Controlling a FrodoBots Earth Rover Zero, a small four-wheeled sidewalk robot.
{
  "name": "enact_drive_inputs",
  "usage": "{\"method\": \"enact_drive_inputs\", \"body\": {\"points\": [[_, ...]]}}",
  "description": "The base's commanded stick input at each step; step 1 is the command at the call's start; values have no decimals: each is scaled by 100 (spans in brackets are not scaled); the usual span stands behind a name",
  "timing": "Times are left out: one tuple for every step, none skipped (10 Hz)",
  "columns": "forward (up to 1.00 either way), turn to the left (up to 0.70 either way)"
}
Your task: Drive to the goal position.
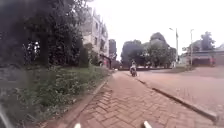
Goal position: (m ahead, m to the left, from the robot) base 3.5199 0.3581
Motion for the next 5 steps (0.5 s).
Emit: {"method": "enact_drive_inputs", "body": {"points": [[50,0],[50,0],[50,0],[50,0],[50,0]]}}
